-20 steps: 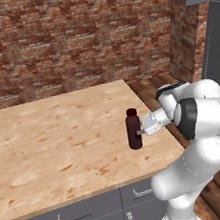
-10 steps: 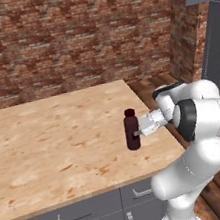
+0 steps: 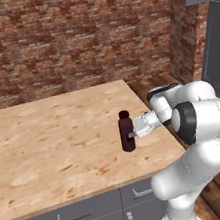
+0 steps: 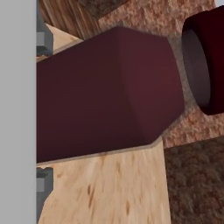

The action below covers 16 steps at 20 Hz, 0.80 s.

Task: Pick the juice from the counter and place it in the open cabinet.

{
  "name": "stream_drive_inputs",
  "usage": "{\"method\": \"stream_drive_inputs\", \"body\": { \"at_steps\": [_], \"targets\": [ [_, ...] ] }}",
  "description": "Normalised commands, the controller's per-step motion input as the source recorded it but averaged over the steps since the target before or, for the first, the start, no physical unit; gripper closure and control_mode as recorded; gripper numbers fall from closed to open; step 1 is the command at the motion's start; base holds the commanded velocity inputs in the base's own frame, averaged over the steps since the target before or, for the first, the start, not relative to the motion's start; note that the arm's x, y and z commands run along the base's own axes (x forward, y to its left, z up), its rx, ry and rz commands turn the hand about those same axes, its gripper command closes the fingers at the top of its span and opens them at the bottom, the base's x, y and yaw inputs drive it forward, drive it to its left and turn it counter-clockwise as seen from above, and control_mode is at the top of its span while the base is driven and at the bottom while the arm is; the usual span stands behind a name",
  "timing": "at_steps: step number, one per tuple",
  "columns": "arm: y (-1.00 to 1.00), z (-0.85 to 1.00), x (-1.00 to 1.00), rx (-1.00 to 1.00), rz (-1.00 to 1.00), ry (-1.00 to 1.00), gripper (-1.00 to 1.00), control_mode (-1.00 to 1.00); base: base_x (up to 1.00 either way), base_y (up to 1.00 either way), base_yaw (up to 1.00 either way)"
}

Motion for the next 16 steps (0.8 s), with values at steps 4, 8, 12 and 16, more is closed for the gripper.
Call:
{"method": "stream_drive_inputs", "body": {
  "at_steps": [4, 8, 12, 16],
  "targets": [
    [0.26, -0.05, 0.00, 0.00, 0.00, 0.00, 1.00, -1.00, 0.00, 0.00, 0.00],
    [0.04, 0.00, 0.00, 0.00, 0.00, -0.01, 1.00, -1.00, 0.00, 0.00, 0.00],
    [0.00, 0.00, -0.03, 0.00, 0.00, -0.03, 1.00, -1.00, 0.00, 0.00, 0.00],
    [-0.01, 0.30, -0.25, 0.00, 0.00, -0.09, 1.00, -1.00, 0.00, 0.00, 0.00]
  ]
}}
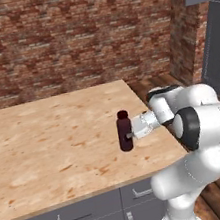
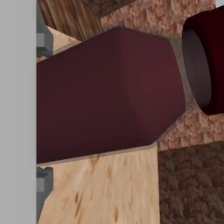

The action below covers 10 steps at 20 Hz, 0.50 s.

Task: Pick the juice from the counter and place it in the open cabinet.

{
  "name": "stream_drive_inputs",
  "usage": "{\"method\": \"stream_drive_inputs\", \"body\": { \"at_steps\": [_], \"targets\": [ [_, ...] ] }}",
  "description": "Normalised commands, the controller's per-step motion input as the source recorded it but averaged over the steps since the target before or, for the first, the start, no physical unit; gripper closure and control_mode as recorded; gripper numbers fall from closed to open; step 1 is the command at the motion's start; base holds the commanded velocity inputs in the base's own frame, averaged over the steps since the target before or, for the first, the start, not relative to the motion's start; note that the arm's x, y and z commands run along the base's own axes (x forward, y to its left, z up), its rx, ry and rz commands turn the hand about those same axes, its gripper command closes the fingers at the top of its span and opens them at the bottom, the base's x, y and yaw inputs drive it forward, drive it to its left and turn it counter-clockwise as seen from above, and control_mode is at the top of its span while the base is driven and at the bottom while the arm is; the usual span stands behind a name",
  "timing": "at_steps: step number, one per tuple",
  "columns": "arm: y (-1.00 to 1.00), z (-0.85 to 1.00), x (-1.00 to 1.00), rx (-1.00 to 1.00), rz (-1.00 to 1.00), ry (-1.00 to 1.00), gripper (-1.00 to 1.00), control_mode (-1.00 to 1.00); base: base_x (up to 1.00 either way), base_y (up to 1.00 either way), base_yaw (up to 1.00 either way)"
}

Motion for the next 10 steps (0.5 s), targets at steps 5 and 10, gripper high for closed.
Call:
{"method": "stream_drive_inputs", "body": {
  "at_steps": [5, 10],
  "targets": [
    [-0.09, 0.75, -0.36, 0.00, 0.00, -0.13, 1.00, -1.00, 0.00, 0.00, 0.00],
    [-0.08, 0.79, -0.43, 0.00, 0.00, -0.08, 1.00, -1.00, 0.00, 0.00, 0.00]
  ]
}}
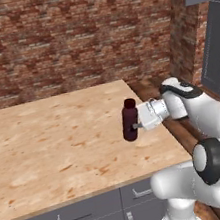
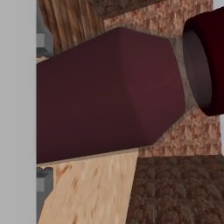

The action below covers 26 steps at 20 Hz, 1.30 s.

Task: Pick the juice from the counter and place it in the open cabinet.

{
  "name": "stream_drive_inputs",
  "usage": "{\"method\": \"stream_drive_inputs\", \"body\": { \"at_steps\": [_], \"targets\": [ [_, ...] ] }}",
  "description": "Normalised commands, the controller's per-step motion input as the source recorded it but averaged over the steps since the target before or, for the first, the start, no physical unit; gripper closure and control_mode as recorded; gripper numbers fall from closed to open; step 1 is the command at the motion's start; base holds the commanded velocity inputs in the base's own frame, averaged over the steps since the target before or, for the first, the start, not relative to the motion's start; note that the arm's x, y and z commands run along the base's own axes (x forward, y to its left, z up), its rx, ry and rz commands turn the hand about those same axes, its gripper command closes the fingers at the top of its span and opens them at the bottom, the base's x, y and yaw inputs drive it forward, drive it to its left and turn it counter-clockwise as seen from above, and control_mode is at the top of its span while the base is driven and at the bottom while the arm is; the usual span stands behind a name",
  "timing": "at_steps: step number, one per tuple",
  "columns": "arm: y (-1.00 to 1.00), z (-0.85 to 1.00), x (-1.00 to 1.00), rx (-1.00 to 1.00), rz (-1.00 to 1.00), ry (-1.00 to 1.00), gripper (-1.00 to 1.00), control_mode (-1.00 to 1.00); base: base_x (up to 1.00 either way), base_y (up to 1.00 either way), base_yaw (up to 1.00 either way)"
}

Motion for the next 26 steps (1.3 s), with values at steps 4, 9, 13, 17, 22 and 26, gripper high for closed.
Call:
{"method": "stream_drive_inputs", "body": {
  "at_steps": [4, 9, 13, 17, 22, 26],
  "targets": [
    [-0.08, 0.84, -0.46, 0.00, 0.00, -0.05, 1.00, -1.00, 0.00, 0.00, 0.00],
    [-0.09, 0.76, -0.55, 0.00, 0.00, -0.06, 1.00, -1.00, 0.00, 0.00, 0.00],
    [-0.09, 0.62, -0.64, 0.00, 0.00, -0.10, 1.00, -1.00, 0.00, 0.00, 0.00],
    [-0.04, 0.47, -0.70, 0.00, 0.00, -0.15, 1.00, -1.00, 0.00, 0.00, 0.00],
    [-0.02, 0.28, -0.77, 0.00, 0.00, -0.18, 1.00, -1.00, 0.00, 0.00, 0.00],
    [-0.10, 0.21, -0.77, 0.00, 0.00, -0.19, 1.00, -1.00, 0.00, 0.00, 0.00]
  ]
}}
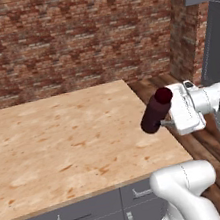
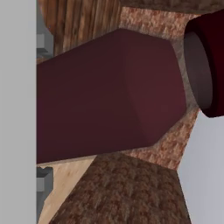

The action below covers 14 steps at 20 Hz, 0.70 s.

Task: Pick the juice from the counter and place it in the open cabinet.

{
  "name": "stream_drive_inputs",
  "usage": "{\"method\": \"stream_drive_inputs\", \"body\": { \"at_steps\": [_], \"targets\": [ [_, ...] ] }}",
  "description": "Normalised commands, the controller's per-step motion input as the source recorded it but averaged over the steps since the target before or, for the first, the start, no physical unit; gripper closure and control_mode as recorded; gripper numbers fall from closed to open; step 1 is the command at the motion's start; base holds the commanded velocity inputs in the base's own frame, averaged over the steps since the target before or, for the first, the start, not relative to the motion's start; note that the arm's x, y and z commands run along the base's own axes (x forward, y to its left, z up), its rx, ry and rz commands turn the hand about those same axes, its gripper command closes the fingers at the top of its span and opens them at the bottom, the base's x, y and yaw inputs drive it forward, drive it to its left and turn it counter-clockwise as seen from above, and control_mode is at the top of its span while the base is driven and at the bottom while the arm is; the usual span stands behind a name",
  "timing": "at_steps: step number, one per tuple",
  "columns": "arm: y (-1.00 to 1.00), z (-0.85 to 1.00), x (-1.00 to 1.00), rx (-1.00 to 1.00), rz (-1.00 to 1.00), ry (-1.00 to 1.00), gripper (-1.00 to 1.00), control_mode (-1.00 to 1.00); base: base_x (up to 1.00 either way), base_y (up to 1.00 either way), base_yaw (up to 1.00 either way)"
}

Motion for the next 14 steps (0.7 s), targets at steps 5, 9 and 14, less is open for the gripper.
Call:
{"method": "stream_drive_inputs", "body": {
  "at_steps": [5, 9, 14],
  "targets": [
    [-0.16, 0.21, -0.73, 0.00, 0.00, -0.19, 1.00, -1.00, 0.00, 0.00, 0.00],
    [-0.08, 0.18, -0.57, 0.00, -0.01, -0.15, 1.00, -1.00, 0.00, 0.00, 0.00],
    [0.00, 0.04, -0.48, 0.00, -0.01, -0.12, 1.00, -1.00, 0.00, 0.00, 0.00]
  ]
}}
